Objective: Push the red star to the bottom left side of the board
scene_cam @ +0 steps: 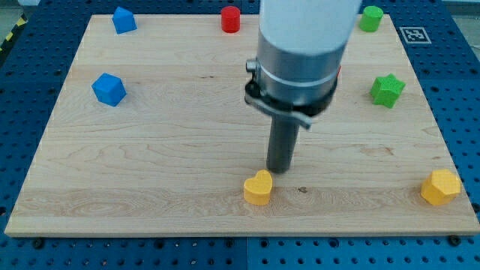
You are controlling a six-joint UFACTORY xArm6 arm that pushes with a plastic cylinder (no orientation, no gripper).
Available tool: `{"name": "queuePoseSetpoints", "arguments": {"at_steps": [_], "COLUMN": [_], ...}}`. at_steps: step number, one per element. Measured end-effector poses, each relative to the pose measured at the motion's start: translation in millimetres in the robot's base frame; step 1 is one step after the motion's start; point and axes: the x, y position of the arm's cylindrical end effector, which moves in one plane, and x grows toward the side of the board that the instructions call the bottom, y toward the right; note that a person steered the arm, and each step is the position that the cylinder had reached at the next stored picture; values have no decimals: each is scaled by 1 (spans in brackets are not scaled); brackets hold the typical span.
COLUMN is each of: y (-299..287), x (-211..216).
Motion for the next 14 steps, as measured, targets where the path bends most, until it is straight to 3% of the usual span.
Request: {"name": "queuePoseSetpoints", "arguments": {"at_steps": [4, 5, 7, 11, 14], "y": [15, 15, 123, 97, 98], "x": [-219, -219, -218, -144, -133]}}
